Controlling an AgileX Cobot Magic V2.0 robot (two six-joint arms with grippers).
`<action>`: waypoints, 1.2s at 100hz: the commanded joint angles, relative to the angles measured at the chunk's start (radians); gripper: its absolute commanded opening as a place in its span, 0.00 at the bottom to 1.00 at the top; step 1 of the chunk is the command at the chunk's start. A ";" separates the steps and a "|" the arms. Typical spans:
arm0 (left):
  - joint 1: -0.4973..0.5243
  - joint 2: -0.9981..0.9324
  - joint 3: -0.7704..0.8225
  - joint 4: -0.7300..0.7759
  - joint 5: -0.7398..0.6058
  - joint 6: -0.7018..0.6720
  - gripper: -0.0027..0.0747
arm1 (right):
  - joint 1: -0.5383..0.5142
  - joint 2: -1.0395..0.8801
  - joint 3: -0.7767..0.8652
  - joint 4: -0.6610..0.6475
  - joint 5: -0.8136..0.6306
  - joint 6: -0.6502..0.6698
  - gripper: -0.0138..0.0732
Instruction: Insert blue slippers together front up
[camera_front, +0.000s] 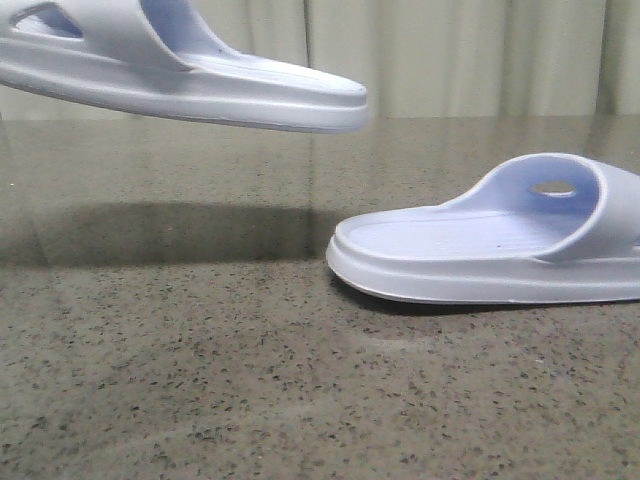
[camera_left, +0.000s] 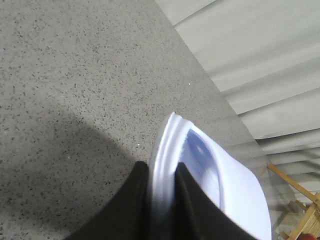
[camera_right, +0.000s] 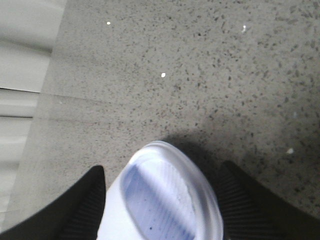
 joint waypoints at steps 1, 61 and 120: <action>-0.007 -0.012 -0.028 -0.039 -0.031 -0.002 0.07 | 0.000 0.024 -0.028 0.004 -0.061 -0.006 0.63; -0.007 -0.012 -0.028 -0.039 -0.038 0.000 0.07 | 0.000 0.105 -0.034 0.004 -0.037 -0.015 0.63; -0.007 -0.012 -0.028 -0.039 -0.043 0.000 0.07 | 0.004 0.223 -0.103 0.002 0.097 -0.078 0.62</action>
